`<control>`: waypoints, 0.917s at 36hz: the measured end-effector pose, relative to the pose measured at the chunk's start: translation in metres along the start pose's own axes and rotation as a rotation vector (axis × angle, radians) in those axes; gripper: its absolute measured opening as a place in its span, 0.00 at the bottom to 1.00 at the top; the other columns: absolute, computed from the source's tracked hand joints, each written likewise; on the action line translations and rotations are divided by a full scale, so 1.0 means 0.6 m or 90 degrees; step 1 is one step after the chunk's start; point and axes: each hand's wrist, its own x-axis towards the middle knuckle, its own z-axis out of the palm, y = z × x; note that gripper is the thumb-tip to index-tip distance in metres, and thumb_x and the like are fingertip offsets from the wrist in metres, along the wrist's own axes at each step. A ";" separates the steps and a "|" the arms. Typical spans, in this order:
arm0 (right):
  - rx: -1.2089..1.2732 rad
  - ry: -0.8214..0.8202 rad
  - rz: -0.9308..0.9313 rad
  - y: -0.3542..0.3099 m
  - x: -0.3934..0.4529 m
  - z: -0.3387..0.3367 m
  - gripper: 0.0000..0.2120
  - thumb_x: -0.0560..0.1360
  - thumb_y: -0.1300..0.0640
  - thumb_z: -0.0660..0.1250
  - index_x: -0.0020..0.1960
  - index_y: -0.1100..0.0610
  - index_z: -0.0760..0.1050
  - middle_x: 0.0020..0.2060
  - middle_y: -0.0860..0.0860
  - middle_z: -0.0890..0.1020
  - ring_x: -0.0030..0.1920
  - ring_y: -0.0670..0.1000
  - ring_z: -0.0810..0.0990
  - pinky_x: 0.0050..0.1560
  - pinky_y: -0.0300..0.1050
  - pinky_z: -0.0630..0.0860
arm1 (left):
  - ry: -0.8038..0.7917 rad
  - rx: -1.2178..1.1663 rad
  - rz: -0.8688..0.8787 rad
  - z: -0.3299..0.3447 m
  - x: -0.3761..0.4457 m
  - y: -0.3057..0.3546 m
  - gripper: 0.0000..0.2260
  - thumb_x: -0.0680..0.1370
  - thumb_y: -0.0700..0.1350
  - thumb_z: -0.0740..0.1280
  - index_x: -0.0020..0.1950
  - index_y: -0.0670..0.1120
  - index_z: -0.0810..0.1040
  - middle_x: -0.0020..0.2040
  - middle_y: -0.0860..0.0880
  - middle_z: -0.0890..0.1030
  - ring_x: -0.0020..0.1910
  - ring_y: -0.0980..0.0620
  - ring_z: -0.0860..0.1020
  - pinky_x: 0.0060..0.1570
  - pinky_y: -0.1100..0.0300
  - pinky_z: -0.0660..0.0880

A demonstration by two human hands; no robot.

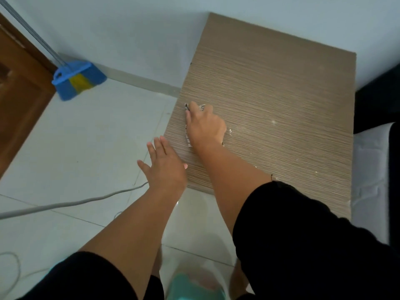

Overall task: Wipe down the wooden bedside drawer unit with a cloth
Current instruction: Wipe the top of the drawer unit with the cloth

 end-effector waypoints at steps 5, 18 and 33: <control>-0.011 0.009 0.043 0.064 -0.013 -0.004 0.16 0.83 0.46 0.46 0.62 0.51 0.67 0.50 0.55 0.75 0.33 0.53 0.70 0.25 0.42 0.64 | 0.045 0.029 0.046 0.007 -0.011 0.035 0.33 0.82 0.49 0.56 0.78 0.40 0.39 0.79 0.44 0.39 0.77 0.45 0.38 0.72 0.39 0.44; -0.009 -0.009 0.225 0.292 -0.065 -0.025 0.16 0.83 0.45 0.46 0.64 0.49 0.66 0.55 0.56 0.74 0.44 0.59 0.80 0.32 0.45 0.67 | -0.010 0.141 0.248 0.059 -0.052 0.167 0.35 0.81 0.54 0.56 0.78 0.46 0.38 0.79 0.49 0.38 0.77 0.48 0.35 0.72 0.38 0.41; -0.023 0.004 0.406 0.499 -0.172 -0.031 0.19 0.83 0.46 0.44 0.68 0.50 0.65 0.58 0.58 0.74 0.49 0.61 0.79 0.37 0.48 0.69 | -0.016 0.225 0.302 0.102 -0.083 0.256 0.29 0.83 0.52 0.52 0.79 0.45 0.41 0.79 0.49 0.39 0.77 0.47 0.37 0.71 0.36 0.43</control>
